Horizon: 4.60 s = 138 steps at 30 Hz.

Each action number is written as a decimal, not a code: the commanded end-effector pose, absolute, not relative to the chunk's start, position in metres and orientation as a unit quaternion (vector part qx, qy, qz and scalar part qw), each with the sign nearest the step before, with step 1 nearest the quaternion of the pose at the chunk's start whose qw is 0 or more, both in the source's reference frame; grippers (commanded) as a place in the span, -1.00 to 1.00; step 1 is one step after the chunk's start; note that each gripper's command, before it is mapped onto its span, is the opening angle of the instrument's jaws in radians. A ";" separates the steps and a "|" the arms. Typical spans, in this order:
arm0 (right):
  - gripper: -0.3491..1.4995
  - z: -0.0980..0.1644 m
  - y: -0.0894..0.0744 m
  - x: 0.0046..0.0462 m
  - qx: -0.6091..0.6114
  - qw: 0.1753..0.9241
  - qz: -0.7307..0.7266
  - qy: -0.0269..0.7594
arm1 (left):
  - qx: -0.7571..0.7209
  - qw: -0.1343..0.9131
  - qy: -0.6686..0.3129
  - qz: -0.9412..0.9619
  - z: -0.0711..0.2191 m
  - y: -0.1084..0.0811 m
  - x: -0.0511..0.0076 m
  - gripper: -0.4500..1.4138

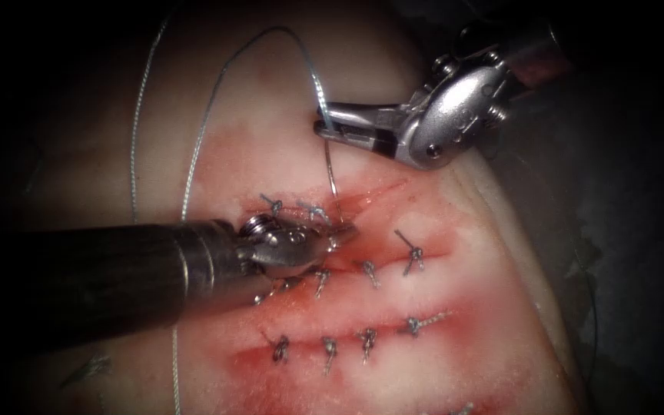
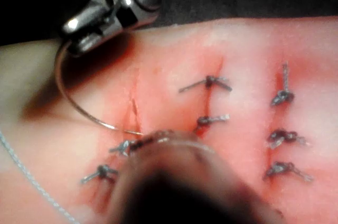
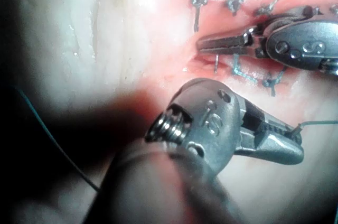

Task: Wound Closure
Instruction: Push the needle through the top half of the tissue using the right hand, then pull the needle through the tissue using the left hand

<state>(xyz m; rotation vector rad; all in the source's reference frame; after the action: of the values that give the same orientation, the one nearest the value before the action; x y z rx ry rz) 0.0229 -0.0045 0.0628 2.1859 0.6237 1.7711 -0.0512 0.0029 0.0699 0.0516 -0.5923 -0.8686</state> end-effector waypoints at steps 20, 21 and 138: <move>-1.00 0.064 -0.004 0.0235 0.765 0.091 0.615 0.167 | 0.084 0.855 -0.347 -0.377 0.063 0.005 -0.0517 -1.00; -1.00 0.064 -0.004 0.0235 0.767 0.084 0.617 0.158 | 0.086 0.855 -0.348 -0.374 0.063 0.005 -0.0514 -1.00; 0.92 0.067 -0.004 0.0219 0.690 -0.160 0.697 0.108 | 0.141 0.837 -0.501 -0.170 0.064 0.006 -0.0527 -1.00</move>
<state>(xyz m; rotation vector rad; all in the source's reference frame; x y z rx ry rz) 0.0213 -0.0042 0.0665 2.4188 0.3730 2.4526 -0.0520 0.0051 0.0636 0.3020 -1.0558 -0.3639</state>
